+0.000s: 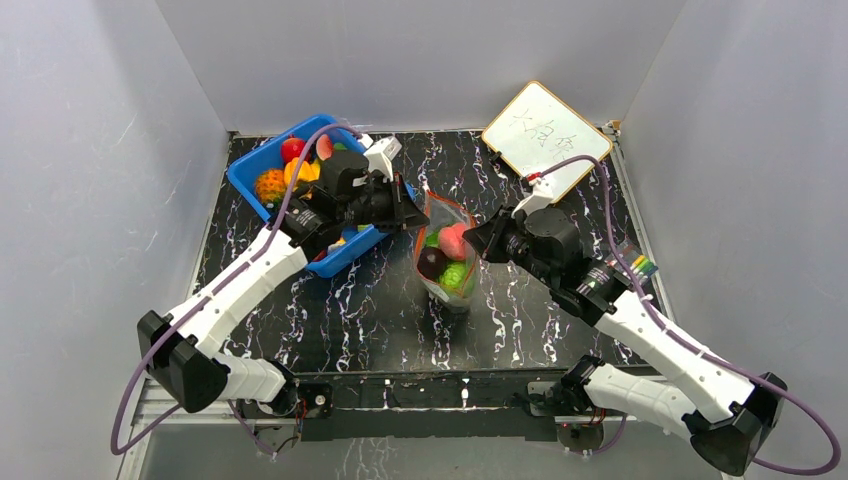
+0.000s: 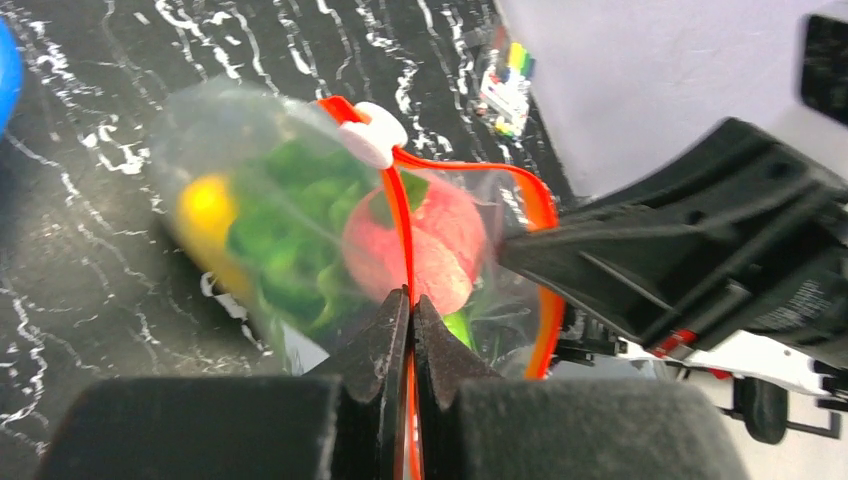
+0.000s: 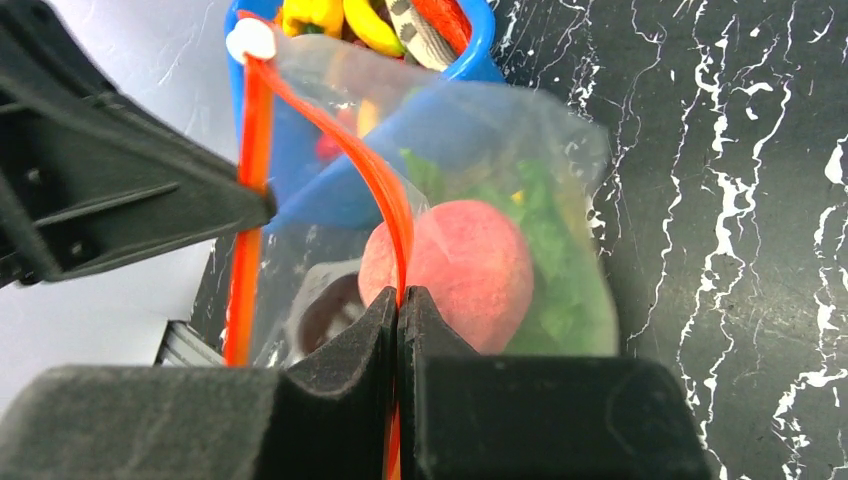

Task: Place the food in the zip-top bag and seal the zipper
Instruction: Adjust the zipper food storage bag at the center of the board.

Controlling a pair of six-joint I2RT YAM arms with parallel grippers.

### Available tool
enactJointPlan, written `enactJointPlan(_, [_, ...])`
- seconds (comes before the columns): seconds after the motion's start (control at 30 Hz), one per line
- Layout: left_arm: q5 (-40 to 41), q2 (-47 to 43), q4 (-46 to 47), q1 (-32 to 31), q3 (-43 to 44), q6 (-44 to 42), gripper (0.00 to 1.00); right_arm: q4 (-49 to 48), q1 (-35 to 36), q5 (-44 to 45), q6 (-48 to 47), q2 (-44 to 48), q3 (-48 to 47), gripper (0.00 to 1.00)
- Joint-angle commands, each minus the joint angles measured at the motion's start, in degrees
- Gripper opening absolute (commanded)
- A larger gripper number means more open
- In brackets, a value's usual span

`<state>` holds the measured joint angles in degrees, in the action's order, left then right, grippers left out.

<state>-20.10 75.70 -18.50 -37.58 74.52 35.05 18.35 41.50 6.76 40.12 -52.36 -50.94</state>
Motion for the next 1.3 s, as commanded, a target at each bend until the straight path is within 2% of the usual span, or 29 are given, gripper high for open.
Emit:
enactJointPlan(0.0, [1.83, 0.20, -0.64, 0.21, 1.72, -1.18, 0.00, -2.32, 0.15, -2.20, -2.94, 3.68, -4.21, 0.00])
enactJointPlan(0.1, [-1.97, 1.46, 2.04, 0.22, 0.98, 1.33, 0.00, -2.15, 0.15, -0.91, -3.64, 4.20, -3.61, 0.00])
enactJointPlan(0.23, [-2.30, 1.81, 2.72, 0.23, 1.01, 2.21, 0.00, -3.58, 0.10, -1.78, -3.24, 4.61, -2.36, 0.00])
enactJointPlan(0.43, [3.59, 1.16, -1.84, 0.21, 2.92, -0.85, 0.01, -2.38, 0.12, 2.64, -3.16, 5.95, -3.26, 0.00])
enactJointPlan(0.63, [4.25, 0.39, -2.63, 0.23, 4.32, -3.87, 0.19, -5.34, 0.16, -0.39, 0.35, 6.22, -0.76, 0.00])
enactJointPlan(0.67, [5.65, 0.27, -3.41, 0.23, 4.54, -4.64, 0.24, -5.76, 0.17, -0.67, 1.01, 6.26, -0.55, 0.00])
enactJointPlan(0.73, [8.71, -0.18, -5.30, 0.23, 5.02, -6.39, 0.39, -6.57, 0.15, -0.95, 1.66, 6.47, -0.31, 0.00])
enactJointPlan(1.03, [24.67, -1.25, -12.73, 1.09, 7.96, -14.21, 0.78, -6.97, 0.13, -1.89, 2.14, 7.45, 0.40, 0.00])
enactJointPlan(1.13, [26.73, 0.13, -15.43, 4.62, 9.39, -15.71, 0.86, -6.81, 0.08, -2.24, 1.97, 7.93, 0.70, 0.00])
enactJointPlan(1.27, [21.93, 1.54, -15.65, 13.76, 8.35, -16.72, 0.91, -6.55, 0.16, -2.37, 1.46, 8.71, 0.69, 0.00])
